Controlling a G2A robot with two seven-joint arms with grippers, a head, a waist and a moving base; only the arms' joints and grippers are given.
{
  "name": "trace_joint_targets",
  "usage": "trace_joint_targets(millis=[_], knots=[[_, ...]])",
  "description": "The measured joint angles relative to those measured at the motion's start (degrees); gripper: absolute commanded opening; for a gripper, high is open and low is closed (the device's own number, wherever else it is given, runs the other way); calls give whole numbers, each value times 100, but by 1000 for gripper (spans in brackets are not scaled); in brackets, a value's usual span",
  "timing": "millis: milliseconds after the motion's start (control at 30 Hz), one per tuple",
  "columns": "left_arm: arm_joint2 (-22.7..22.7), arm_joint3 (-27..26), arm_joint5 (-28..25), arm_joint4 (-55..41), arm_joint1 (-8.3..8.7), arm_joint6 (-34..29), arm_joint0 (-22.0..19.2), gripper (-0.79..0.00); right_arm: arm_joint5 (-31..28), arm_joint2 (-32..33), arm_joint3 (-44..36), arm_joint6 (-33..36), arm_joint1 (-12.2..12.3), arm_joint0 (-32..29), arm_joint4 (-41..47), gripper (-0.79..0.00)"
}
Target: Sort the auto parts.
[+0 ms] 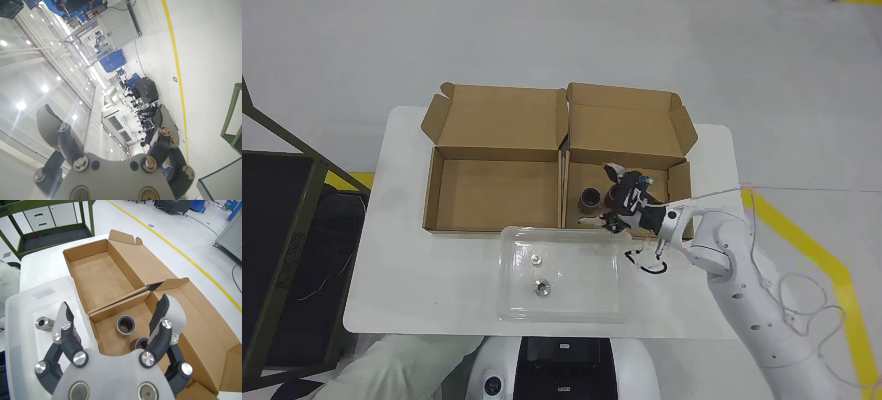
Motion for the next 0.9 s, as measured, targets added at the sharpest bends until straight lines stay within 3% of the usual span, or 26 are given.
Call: trace_joint_targets(millis=[433,833,900], knots=[[0,0,0,0,0,0,0,0,-622,-577,-809,336,39,-279,-463,0],[0,0,0,0,0,0,0,0,-970,-1164,-436,564,-9,64,-748,0],[0,0,0,0,0,0,0,0,-1017,-1271,-346,600,-22,136,-836,-40]])
